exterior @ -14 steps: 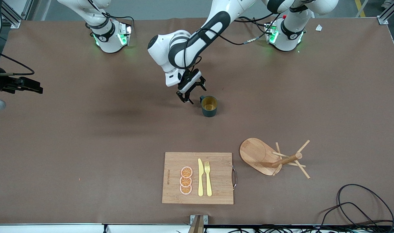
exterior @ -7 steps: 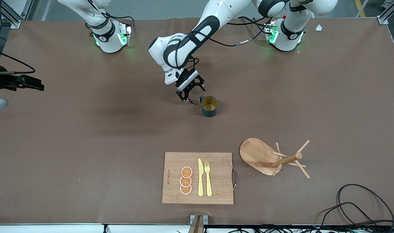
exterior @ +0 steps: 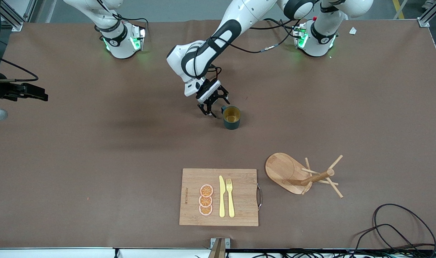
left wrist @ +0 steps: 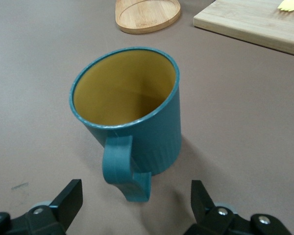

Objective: Pass cup and hang on rack
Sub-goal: 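Close the left gripper on the teal mug handle, then lift the mug with the left gripper and carry it toward the rack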

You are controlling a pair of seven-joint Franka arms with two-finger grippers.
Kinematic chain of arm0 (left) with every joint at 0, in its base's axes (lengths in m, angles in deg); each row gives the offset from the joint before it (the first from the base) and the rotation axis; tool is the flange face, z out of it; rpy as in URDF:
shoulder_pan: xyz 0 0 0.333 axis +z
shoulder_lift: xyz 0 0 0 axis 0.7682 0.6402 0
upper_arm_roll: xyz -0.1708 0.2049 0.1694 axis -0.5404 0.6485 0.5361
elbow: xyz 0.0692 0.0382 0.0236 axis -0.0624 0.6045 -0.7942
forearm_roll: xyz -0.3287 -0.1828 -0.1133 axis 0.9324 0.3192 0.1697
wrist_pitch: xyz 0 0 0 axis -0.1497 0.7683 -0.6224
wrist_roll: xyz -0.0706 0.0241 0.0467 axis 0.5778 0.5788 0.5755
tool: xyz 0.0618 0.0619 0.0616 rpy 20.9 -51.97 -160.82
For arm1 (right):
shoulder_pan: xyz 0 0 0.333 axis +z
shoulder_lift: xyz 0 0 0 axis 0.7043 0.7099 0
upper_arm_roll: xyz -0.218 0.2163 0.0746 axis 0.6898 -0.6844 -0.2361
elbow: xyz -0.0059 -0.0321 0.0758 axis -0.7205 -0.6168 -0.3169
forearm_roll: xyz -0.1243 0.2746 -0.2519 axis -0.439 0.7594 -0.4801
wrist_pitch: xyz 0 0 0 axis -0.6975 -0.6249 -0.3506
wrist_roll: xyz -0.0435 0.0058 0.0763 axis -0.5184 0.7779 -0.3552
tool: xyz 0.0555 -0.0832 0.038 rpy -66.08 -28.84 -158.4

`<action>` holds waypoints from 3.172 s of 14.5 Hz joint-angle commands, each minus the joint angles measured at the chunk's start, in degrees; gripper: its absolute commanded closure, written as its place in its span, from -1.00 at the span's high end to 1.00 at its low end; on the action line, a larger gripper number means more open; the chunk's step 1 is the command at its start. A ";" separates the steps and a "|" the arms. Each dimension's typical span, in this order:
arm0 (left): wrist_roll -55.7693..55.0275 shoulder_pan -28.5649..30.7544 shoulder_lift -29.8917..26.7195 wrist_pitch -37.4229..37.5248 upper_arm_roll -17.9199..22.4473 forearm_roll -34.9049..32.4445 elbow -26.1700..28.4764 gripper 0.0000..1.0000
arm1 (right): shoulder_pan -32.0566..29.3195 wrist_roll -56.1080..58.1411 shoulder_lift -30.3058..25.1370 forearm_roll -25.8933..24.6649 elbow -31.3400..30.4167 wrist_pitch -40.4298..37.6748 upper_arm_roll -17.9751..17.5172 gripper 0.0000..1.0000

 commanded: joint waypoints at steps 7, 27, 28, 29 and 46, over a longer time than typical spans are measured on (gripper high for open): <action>-0.12 -0.51 1.84 1.00 0.64 -2.38 -1.19 -0.01 | -0.70 0.41 -1.43 0.41 0.25 -0.09 -0.81 1.00; 16.30 16.35 -16.94 -5.48 -0.32 22.37 -1.63 -0.99 | 7.30 0.41 -14.08 0.50 -7.05 -0.35 6.92 1.00; 17.27 18.28 -18.70 -6.72 -0.32 25.28 -1.63 -0.99 | 7.30 0.41 -14.44 0.50 -6.96 -0.44 7.01 1.00; 18.84 20.13 -20.46 -7.52 -0.32 28.35 -1.63 -0.99 | 7.30 0.23 -14.62 0.50 -6.96 -0.53 7.01 1.00; 57.68 48.61 -29.53 -15.96 -0.23 92.51 1.52 -0.99 | 7.22 -2.58 -14.44 3.14 -6.17 0.09 7.98 1.00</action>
